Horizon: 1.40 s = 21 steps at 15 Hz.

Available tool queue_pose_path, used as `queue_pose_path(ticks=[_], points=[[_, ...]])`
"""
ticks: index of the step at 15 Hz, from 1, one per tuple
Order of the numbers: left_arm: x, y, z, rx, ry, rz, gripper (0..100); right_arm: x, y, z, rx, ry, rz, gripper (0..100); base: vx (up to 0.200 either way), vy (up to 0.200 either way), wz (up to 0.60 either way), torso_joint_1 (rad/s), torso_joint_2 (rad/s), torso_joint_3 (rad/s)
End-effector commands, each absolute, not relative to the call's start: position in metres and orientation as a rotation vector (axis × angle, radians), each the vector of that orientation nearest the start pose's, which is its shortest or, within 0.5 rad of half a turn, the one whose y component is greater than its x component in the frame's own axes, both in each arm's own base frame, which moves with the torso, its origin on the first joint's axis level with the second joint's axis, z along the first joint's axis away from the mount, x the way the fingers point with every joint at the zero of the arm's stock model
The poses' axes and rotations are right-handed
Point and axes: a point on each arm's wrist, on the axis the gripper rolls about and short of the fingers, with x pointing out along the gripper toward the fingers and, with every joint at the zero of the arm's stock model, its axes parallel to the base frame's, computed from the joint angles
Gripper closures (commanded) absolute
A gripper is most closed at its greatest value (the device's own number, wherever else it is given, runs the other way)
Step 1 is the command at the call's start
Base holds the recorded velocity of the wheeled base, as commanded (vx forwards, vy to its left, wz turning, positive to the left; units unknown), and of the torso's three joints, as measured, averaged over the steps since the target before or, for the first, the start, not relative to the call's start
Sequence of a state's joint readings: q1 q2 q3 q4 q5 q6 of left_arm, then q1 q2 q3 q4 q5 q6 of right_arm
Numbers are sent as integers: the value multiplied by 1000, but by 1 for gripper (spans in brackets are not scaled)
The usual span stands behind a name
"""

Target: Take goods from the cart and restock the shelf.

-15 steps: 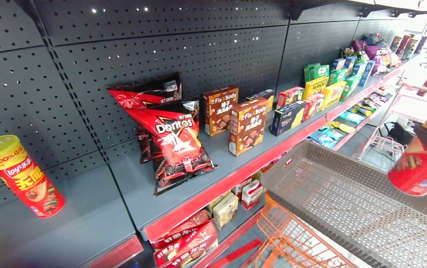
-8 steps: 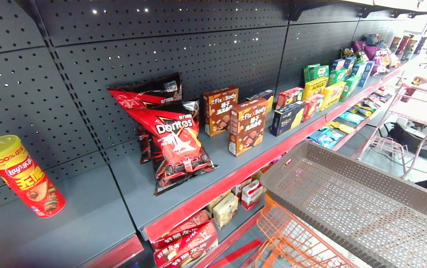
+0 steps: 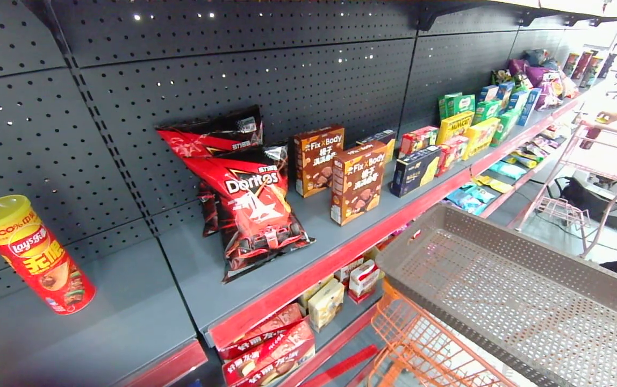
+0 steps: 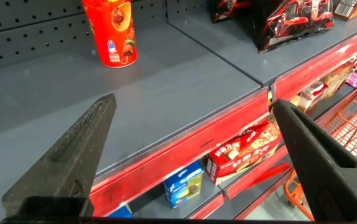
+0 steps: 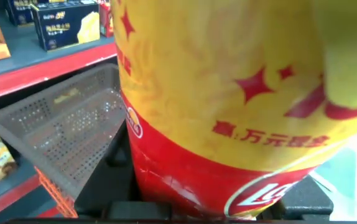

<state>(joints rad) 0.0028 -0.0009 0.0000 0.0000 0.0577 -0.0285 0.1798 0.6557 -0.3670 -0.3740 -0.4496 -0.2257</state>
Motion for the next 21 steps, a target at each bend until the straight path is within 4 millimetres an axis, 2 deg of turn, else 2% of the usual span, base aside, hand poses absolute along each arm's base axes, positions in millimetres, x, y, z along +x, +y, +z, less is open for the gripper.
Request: queue_pose_path(ticks=[1,5,12,18,21], points=[[-23,1,75,-29,-1,61,0,52,-1,211,-202,-36,-278,100,0,0,0,0,0,0],[-23,1,75,-29,-1,61,0,53,1,210,-218,-42,-181,100,0,0,0,0,0,0],[-23,1,75,-23,-1,55,0,53,1,186,-232,25,-172,100,0,0,0,0,0,0],[-23,1,75,-23,-1,55,0,51,2,187,-233,3,-164,100,0,0,0,0,0,0],[-23,1,75,-23,-1,55,0,51,2,188,-233,-7,-162,100,0,0,600,2,-1,1]])
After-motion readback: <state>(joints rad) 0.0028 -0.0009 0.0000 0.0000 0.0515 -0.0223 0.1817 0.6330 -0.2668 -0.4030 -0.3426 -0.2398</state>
